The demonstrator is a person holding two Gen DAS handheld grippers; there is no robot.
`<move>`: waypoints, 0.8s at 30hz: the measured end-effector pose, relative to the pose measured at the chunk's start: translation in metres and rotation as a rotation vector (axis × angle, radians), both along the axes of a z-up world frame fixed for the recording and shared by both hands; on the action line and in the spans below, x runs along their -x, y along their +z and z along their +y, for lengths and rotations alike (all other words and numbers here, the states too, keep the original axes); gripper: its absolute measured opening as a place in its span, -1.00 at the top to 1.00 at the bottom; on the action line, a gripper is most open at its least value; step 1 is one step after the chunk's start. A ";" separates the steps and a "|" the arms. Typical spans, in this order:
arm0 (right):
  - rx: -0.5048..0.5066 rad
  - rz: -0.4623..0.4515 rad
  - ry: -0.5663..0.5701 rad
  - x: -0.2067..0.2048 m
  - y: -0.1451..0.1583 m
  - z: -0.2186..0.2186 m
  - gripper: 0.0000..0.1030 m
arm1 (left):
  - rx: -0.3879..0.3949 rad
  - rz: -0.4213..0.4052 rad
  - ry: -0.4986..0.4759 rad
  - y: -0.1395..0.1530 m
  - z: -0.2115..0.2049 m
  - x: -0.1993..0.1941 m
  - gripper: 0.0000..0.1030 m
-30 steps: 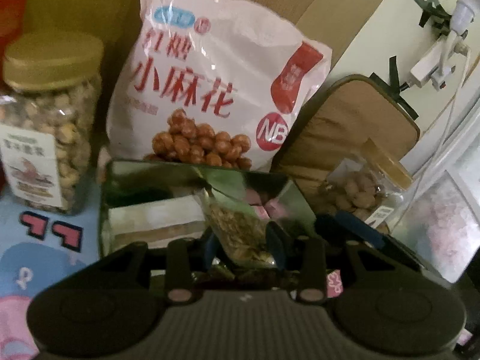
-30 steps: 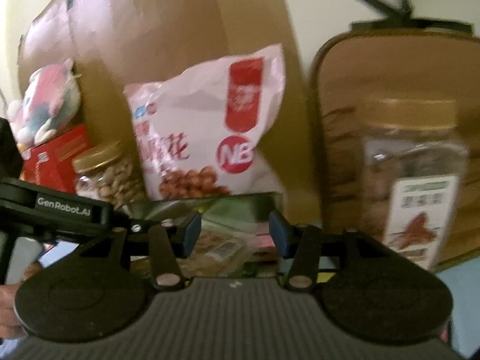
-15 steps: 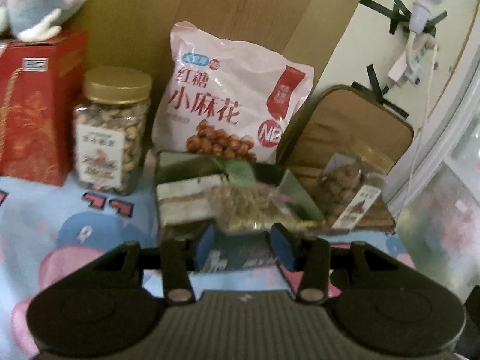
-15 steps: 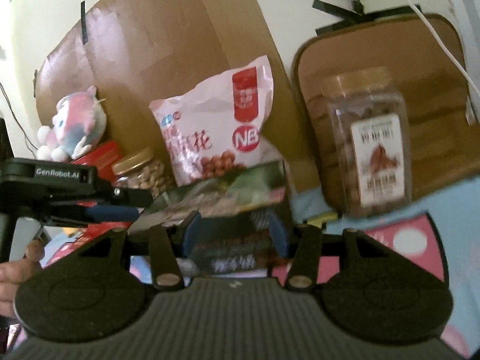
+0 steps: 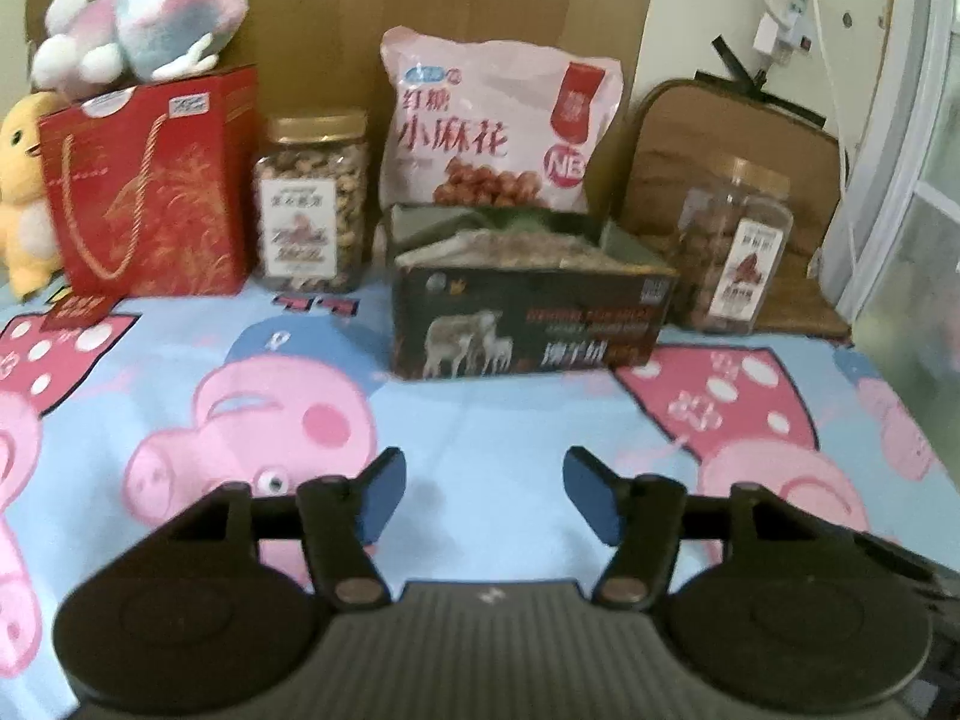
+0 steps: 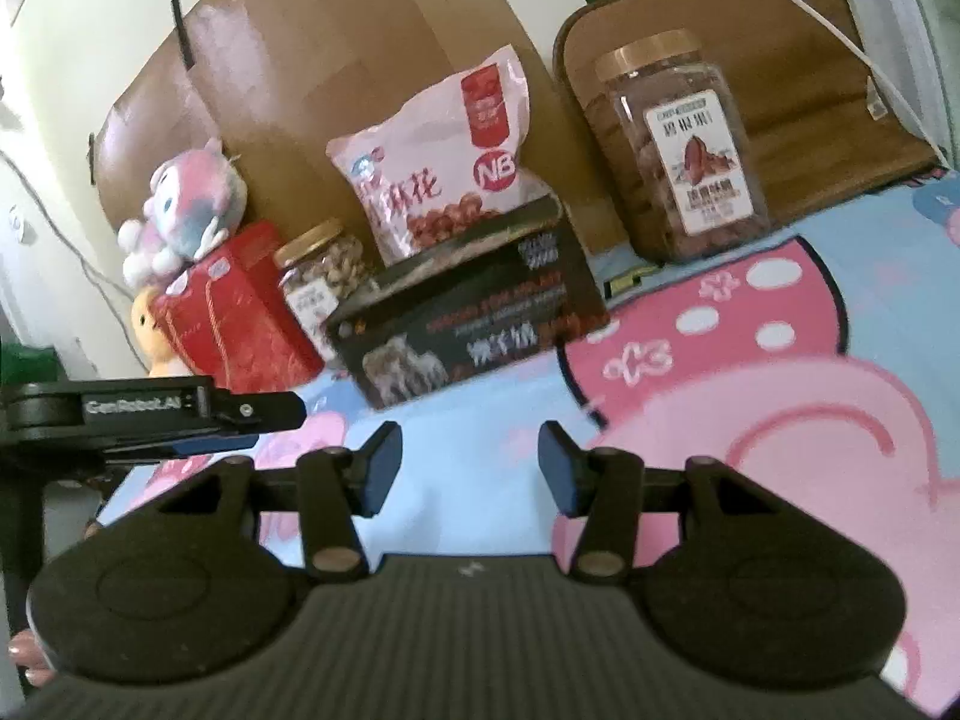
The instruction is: Organize snacks
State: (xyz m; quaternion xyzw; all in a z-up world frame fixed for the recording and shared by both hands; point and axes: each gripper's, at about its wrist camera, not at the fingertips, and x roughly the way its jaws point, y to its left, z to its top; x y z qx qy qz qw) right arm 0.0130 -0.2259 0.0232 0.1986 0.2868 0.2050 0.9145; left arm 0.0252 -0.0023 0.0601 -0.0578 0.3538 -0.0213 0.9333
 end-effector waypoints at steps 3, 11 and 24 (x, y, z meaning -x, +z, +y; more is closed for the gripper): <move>0.007 0.007 0.000 0.012 0.000 0.000 -0.03 | -0.021 -0.008 0.015 -0.003 0.000 0.012 -0.38; 0.004 0.000 -0.008 0.034 0.003 0.002 -0.10 | -0.098 -0.047 0.046 -0.007 -0.003 0.038 -0.84; -0.011 0.021 -0.009 0.043 0.001 0.009 -0.20 | -0.165 -0.046 0.044 -0.011 -0.010 0.051 -1.00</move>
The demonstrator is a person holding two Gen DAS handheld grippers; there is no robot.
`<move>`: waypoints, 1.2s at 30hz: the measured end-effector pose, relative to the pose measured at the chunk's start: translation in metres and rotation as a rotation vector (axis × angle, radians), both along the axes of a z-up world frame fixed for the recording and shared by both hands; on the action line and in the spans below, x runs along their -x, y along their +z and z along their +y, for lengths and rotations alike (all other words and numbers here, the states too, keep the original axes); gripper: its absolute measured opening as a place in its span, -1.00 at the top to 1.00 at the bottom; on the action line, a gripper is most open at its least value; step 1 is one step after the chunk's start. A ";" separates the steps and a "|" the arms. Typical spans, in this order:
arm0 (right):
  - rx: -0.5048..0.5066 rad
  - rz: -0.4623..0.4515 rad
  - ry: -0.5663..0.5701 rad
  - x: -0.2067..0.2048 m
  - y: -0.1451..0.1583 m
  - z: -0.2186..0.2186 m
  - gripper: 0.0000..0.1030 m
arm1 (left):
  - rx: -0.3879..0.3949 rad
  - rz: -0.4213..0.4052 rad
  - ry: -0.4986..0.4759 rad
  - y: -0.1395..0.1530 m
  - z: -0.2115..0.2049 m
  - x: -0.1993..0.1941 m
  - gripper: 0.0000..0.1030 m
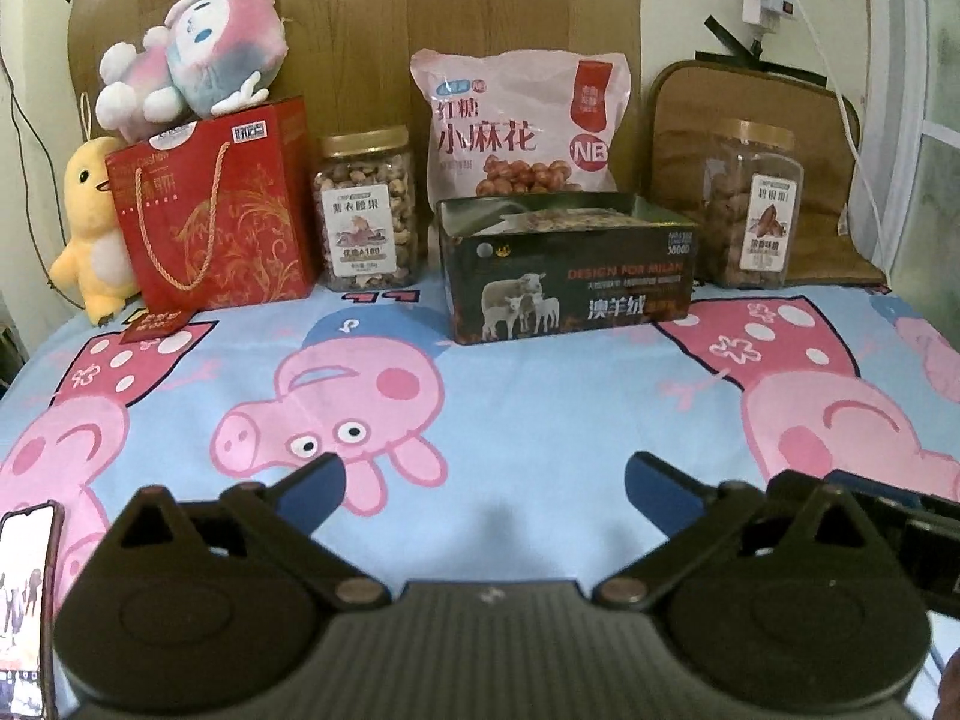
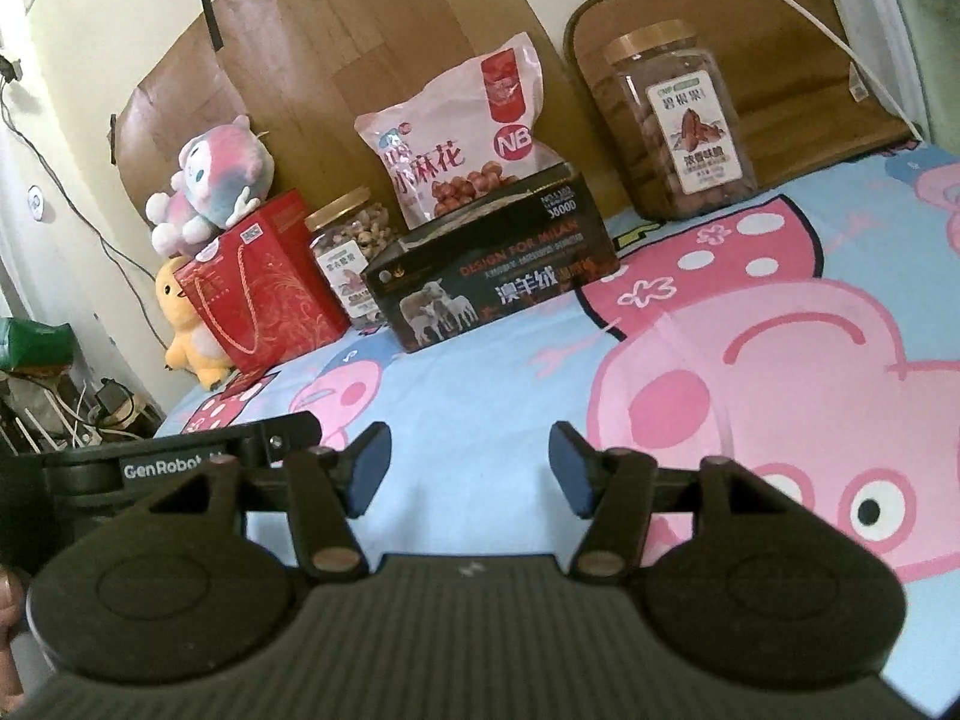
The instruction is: Organize snacks
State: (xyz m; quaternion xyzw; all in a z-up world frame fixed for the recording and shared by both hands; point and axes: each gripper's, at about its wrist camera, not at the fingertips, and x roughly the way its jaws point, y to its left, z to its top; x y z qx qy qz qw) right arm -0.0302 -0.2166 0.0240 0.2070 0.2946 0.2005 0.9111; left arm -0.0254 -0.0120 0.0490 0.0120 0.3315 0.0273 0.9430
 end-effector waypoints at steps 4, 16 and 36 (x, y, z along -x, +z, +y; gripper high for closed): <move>0.009 0.004 -0.016 0.001 -0.001 0.001 -0.33 | -0.008 0.024 0.010 -0.006 0.001 -0.003 -1.00; 0.012 0.017 -0.043 -0.001 -0.007 0.001 -0.56 | -0.043 0.068 0.039 -0.017 0.001 -0.010 -1.00; 0.017 0.033 -0.052 -0.002 -0.013 0.004 -0.69 | -0.148 0.049 0.100 -0.023 0.002 -0.011 -1.00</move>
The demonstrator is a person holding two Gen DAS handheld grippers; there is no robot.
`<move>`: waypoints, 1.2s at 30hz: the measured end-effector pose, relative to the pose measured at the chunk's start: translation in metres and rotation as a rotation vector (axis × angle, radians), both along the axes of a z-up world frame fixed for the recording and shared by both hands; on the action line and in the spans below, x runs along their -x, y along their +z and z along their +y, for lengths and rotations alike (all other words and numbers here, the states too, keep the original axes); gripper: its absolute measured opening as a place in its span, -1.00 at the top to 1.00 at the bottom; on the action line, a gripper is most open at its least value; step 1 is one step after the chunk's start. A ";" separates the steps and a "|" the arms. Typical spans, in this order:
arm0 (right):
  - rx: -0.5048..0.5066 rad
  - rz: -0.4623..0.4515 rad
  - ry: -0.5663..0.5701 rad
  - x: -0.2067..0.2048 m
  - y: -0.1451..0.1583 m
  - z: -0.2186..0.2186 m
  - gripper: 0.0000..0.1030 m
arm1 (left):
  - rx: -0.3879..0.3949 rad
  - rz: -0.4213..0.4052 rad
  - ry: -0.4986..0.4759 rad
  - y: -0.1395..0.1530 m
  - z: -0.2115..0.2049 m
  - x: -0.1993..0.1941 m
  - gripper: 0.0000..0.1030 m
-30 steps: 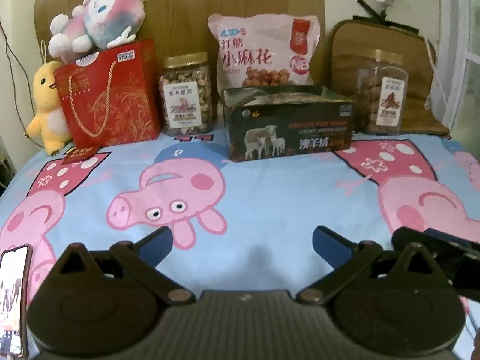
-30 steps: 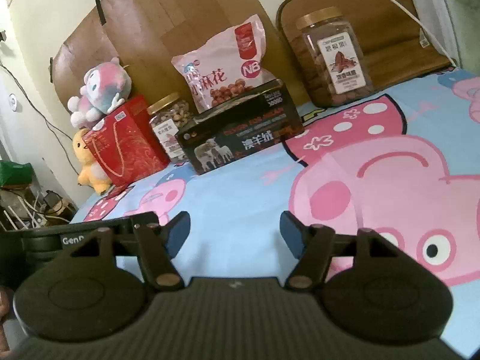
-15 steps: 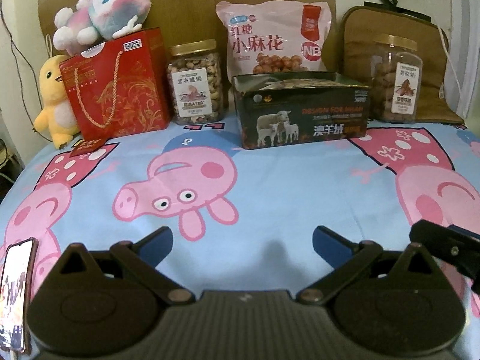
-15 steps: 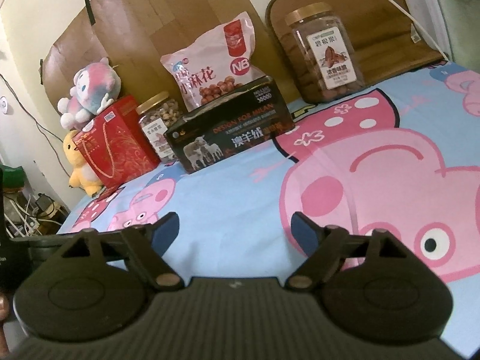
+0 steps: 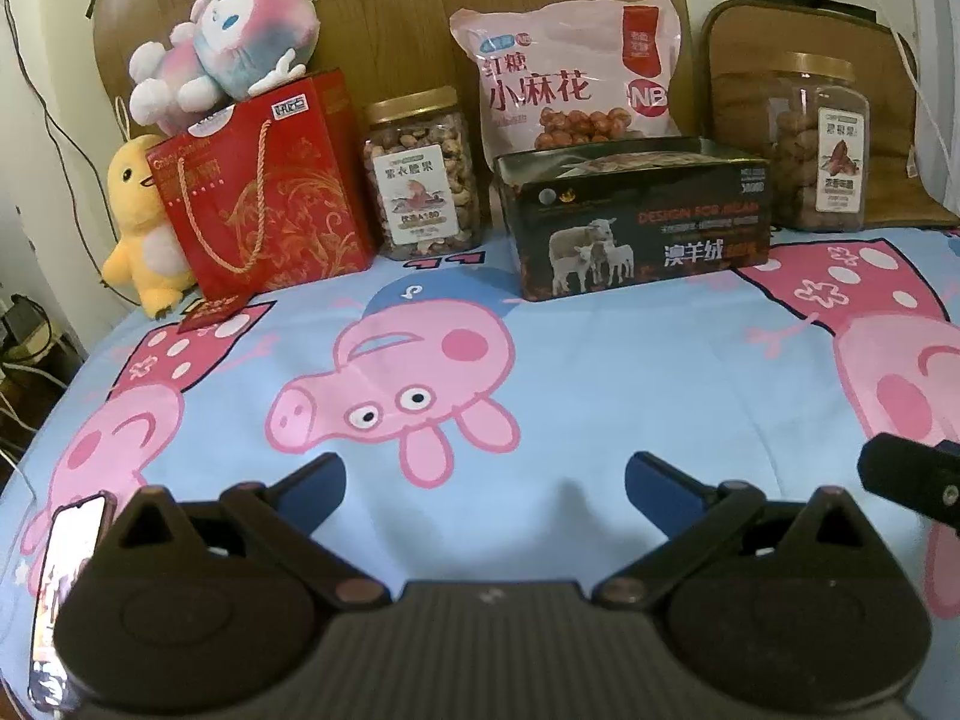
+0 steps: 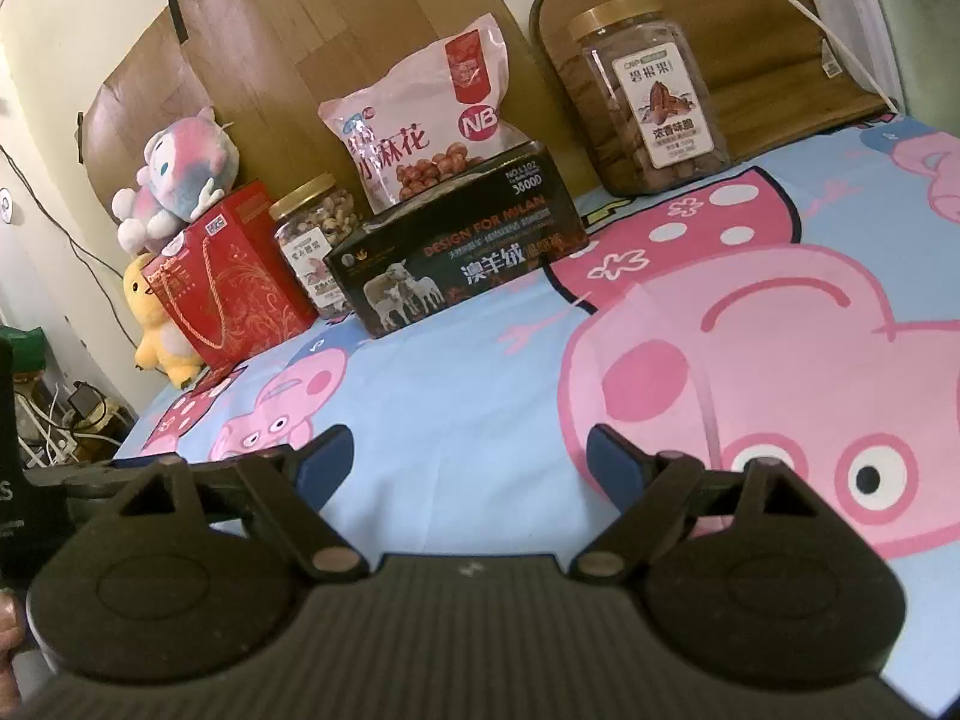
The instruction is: Organize snacks
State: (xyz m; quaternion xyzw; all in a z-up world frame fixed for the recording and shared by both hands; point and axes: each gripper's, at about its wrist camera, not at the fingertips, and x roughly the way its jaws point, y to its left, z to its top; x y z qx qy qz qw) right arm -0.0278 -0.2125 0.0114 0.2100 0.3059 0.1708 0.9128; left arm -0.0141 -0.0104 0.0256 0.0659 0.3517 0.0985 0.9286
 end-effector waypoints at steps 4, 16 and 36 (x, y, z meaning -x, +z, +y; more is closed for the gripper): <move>-0.001 -0.003 0.002 0.000 0.000 0.000 -0.69 | -0.020 -0.007 0.011 0.000 0.001 0.001 -1.00; -0.002 -0.004 0.005 0.001 0.000 0.001 -0.69 | -0.075 -0.025 0.034 0.001 0.003 0.001 -1.00; -0.006 -0.005 0.002 0.001 0.000 0.000 -0.69 | -0.107 -0.026 0.064 0.001 0.004 0.002 -1.00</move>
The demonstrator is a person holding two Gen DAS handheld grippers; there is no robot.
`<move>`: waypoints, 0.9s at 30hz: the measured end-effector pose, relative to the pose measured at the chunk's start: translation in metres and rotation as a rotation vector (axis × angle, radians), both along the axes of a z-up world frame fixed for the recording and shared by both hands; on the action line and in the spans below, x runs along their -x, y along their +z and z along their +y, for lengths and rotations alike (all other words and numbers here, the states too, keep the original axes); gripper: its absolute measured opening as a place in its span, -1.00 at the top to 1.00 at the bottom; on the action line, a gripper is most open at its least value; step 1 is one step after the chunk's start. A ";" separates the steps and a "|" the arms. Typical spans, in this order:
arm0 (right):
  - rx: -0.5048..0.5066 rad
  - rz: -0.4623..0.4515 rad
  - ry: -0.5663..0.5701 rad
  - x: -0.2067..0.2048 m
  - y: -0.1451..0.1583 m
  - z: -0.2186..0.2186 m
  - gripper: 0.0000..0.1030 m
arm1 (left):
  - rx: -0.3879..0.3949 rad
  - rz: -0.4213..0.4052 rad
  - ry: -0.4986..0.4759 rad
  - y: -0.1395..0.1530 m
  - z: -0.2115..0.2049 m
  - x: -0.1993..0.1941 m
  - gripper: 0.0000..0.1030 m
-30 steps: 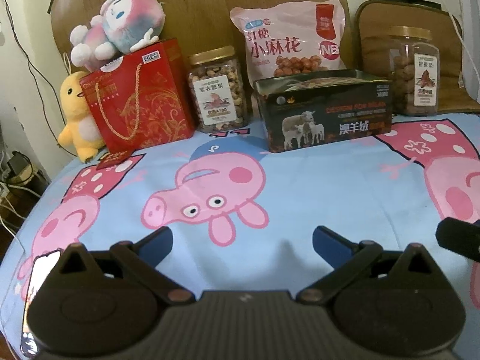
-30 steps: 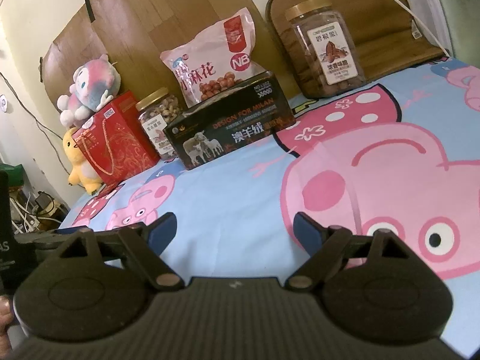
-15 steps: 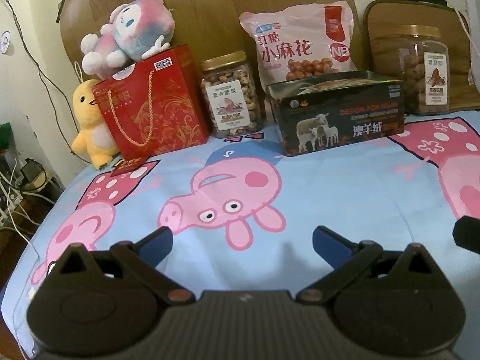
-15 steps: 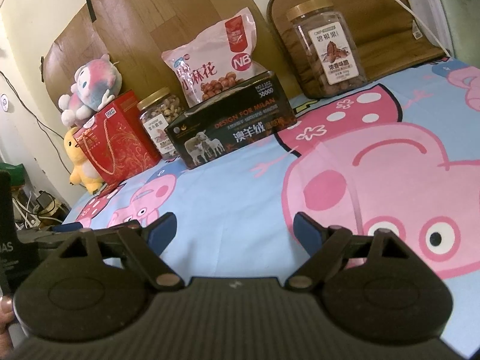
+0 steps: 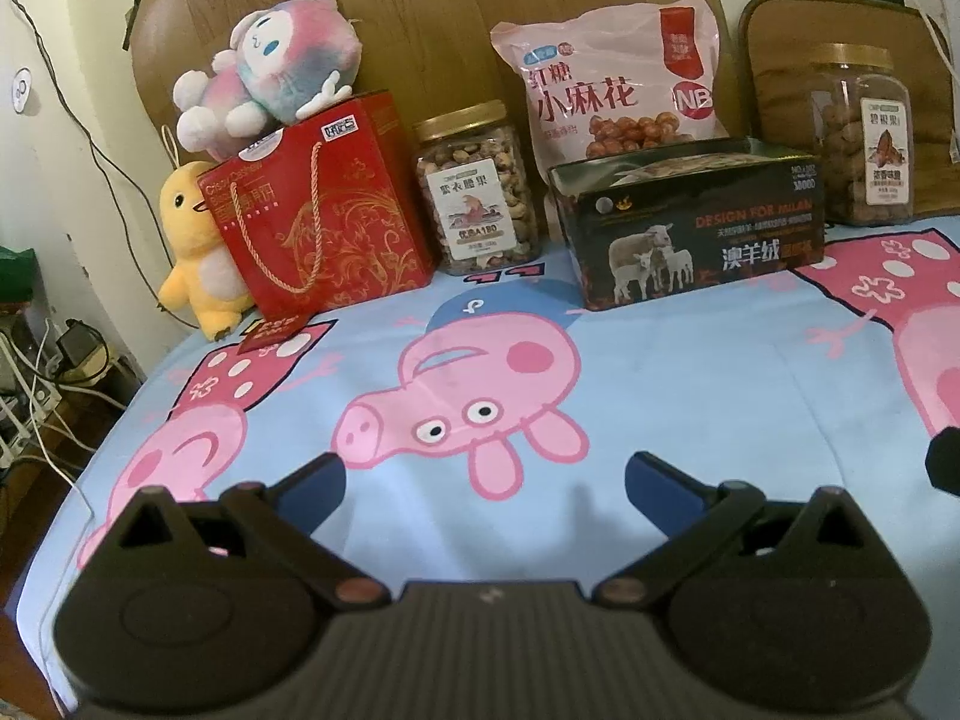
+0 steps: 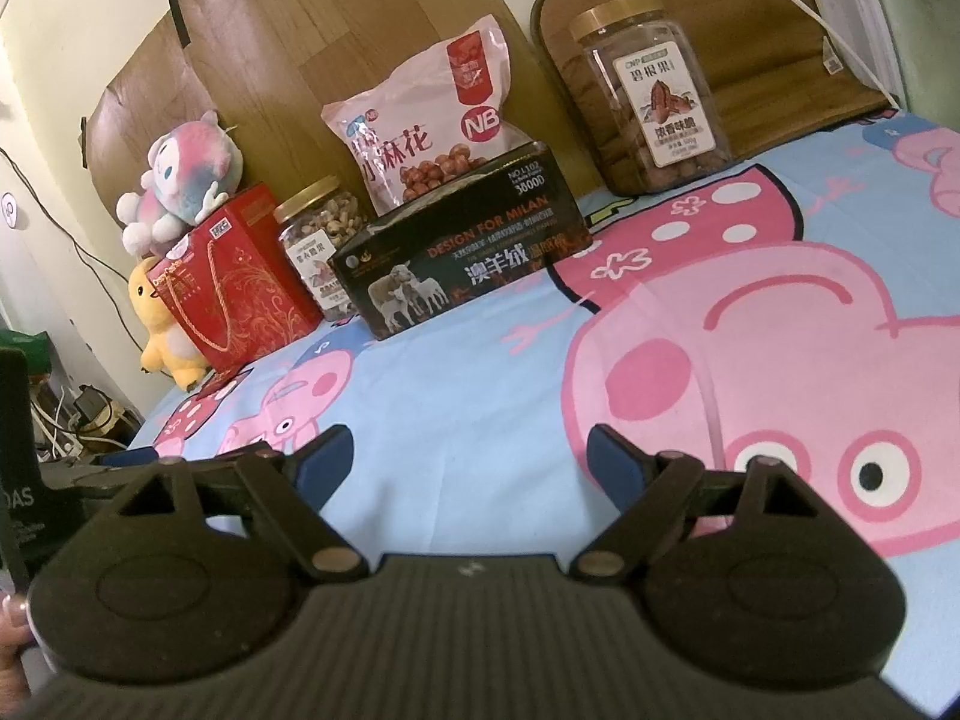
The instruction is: Organize snacks
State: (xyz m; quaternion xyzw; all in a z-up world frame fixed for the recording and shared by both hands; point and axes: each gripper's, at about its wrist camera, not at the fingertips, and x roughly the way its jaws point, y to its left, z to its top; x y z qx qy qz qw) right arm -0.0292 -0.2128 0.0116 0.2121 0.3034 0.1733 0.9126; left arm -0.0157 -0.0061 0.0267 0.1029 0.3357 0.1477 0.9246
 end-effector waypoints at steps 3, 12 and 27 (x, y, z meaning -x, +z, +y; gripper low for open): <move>-0.001 0.001 0.001 -0.001 -0.001 -0.001 -0.69 | 0.004 0.006 -0.006 0.000 -0.001 0.000 -1.00; -0.004 0.000 -0.001 0.000 -0.001 -0.002 -0.69 | 0.016 0.026 -0.011 0.000 -0.001 -0.001 -1.00; -0.007 -0.001 -0.002 0.000 -0.001 -0.003 -0.69 | 0.024 0.045 -0.032 0.000 -0.007 -0.002 -1.00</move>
